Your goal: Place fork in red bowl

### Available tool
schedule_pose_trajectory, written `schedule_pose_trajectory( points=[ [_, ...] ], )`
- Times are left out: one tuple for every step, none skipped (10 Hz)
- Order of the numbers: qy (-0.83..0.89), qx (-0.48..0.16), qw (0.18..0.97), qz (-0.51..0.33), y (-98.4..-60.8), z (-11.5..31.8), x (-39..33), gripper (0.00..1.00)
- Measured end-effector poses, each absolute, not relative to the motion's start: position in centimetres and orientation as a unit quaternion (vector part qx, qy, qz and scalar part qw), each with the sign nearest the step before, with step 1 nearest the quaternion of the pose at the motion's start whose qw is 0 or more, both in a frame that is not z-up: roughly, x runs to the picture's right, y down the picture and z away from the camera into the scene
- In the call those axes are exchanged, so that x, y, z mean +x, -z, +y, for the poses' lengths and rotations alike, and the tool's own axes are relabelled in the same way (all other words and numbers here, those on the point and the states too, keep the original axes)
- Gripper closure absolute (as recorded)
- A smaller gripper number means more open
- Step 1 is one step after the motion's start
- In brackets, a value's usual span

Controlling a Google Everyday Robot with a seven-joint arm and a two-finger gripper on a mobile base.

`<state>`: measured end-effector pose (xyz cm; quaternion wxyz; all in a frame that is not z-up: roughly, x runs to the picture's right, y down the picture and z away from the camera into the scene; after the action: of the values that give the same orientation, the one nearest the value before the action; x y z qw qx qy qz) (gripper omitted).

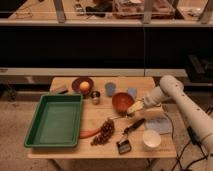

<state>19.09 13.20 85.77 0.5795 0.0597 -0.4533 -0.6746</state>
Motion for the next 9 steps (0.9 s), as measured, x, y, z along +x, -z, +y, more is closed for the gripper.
schedule_pose_trajectory(
  points=[
    [0.673,0.058,0.579,-0.457,-85.9,13.5,19.0,0.28],
    [0.673,0.055,0.577,-0.46,-86.0,13.8,18.8,0.28],
    [0.671,0.053,0.577,-0.462,-86.1,14.0,18.8,0.28],
    [0.67,0.052,0.578,-0.463,-86.2,14.2,18.9,0.28],
    [0.67,0.053,0.578,-0.463,-86.3,14.2,19.0,0.28],
    [0.671,0.054,0.577,-0.463,-86.4,14.3,18.9,0.28],
    [0.673,0.058,0.574,-0.463,-86.5,14.1,18.7,0.28],
    [0.674,0.061,0.571,-0.464,-86.6,13.9,18.3,0.28],
    [0.675,0.065,0.569,-0.465,-86.8,13.7,17.9,0.28]
  ],
)
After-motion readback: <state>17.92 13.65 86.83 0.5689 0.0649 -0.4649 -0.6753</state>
